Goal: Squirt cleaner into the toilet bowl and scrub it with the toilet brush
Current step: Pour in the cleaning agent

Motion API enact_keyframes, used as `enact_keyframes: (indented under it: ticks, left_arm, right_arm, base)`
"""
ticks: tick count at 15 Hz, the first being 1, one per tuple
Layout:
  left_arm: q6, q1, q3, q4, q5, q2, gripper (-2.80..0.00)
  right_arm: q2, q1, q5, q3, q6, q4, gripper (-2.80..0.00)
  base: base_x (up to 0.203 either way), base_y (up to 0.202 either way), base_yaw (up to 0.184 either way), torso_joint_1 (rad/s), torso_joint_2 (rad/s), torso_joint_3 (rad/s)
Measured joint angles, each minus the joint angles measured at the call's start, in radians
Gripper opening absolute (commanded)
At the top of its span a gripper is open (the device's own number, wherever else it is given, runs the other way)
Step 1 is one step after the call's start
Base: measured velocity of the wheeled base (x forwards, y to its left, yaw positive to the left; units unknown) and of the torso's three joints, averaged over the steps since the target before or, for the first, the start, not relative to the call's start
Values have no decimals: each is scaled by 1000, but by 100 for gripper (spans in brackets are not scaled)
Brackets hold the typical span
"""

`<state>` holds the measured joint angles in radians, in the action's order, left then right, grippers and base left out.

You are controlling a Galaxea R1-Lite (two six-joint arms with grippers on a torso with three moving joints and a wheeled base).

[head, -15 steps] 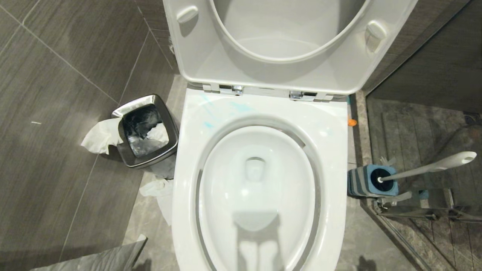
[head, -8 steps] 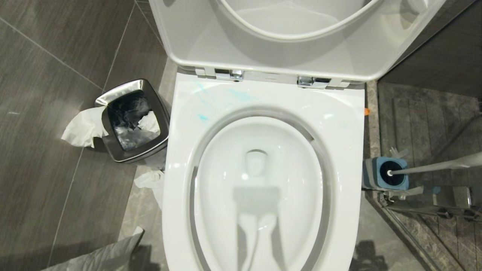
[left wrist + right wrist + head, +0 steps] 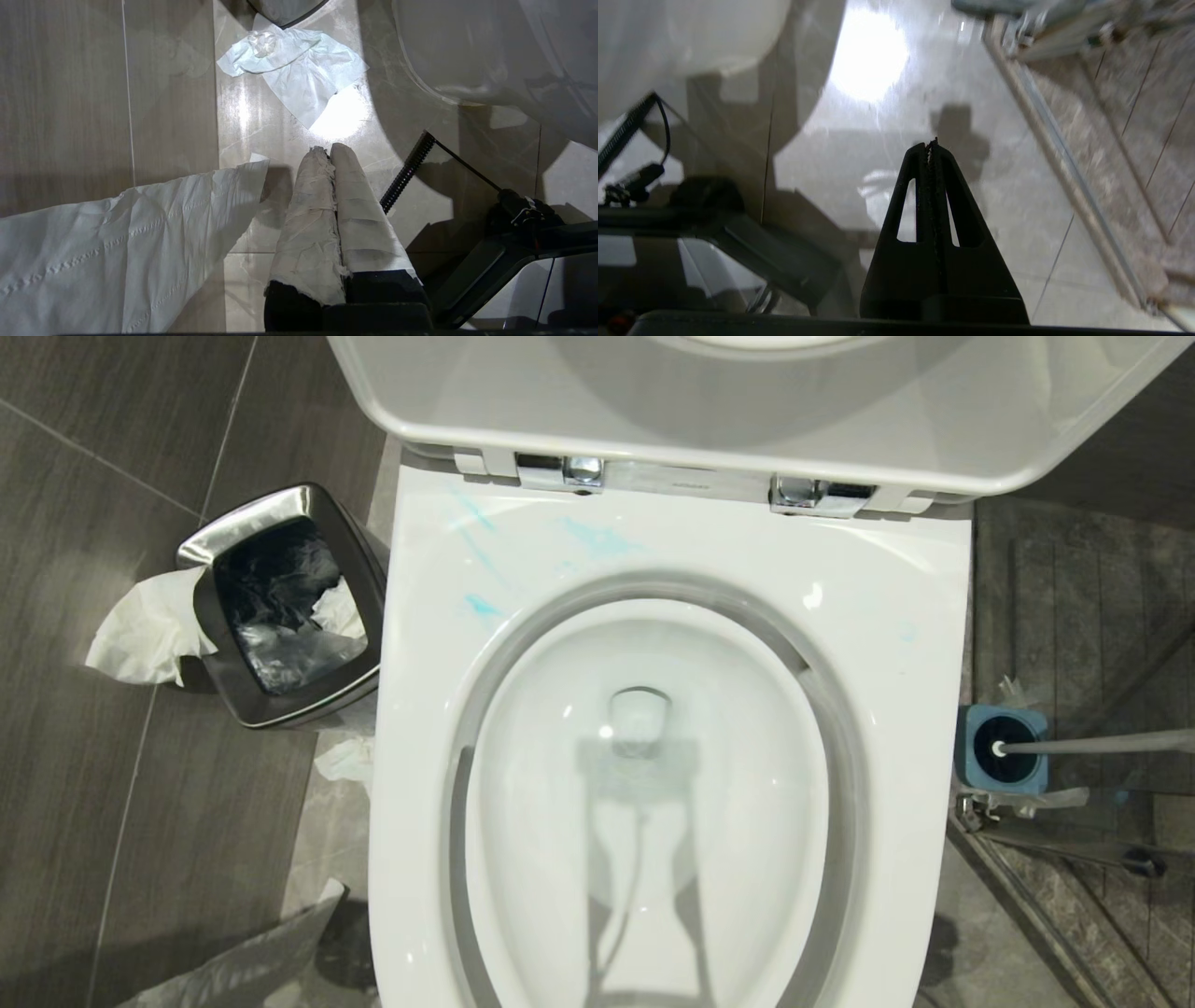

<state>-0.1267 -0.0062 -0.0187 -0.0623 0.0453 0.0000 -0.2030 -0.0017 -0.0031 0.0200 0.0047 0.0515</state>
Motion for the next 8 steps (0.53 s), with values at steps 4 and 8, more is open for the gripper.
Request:
enact_keyframes:
  ticks: [4,8]
  left_arm:
    - [29,0,0,0,-1,0,-280]
    - [55,0,0,0,-5,0,-280]
  right_arm:
    - [-112,0,1,4,3,8,-280]
    - [-326,-1,-1,26,7,19,-280]
  base:
    - [0,0,0,0,2,-11]
    - [0,0,0,0,0,0]
